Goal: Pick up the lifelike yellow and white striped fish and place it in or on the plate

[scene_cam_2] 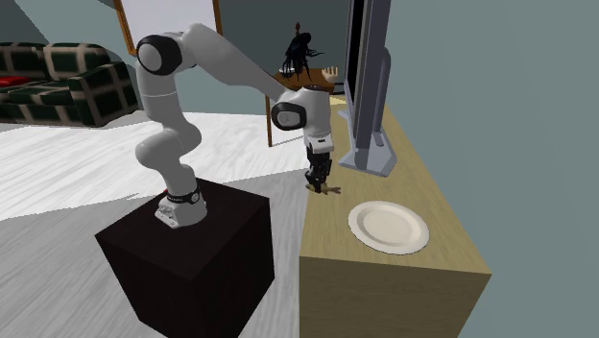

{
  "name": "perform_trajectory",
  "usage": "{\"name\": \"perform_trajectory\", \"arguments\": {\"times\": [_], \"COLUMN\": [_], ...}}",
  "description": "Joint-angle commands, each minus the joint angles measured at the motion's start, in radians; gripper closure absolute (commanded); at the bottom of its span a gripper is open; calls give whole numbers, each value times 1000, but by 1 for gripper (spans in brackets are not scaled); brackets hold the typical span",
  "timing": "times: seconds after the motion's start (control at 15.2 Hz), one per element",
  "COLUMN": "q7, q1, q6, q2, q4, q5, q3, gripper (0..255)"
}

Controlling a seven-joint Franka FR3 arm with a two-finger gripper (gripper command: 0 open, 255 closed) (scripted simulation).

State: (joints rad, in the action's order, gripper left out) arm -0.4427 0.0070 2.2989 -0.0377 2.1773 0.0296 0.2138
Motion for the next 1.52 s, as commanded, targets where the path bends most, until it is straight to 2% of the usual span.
{"name": "perform_trajectory", "arguments": {"times": [0.0, 0.4, 0.53, 1.06, 1.25, 1.45], "q7": [4, 12, 15, 35, 48, 64], "q1": [-1, -1, -7, -8, 0, 15], "q6": [-28, -99, -118, -242, -316, -420], "q2": [12, 45, -29, -340, -475, -639], "q4": [-15, -55, -146, -576, -785, -1053], "q5": [-4, -15, 3, 57, 72, 85], "q3": [0, -1, -6, -31, -40, -51], "gripper": [255, 255, 255, 255, 255, 255]}}
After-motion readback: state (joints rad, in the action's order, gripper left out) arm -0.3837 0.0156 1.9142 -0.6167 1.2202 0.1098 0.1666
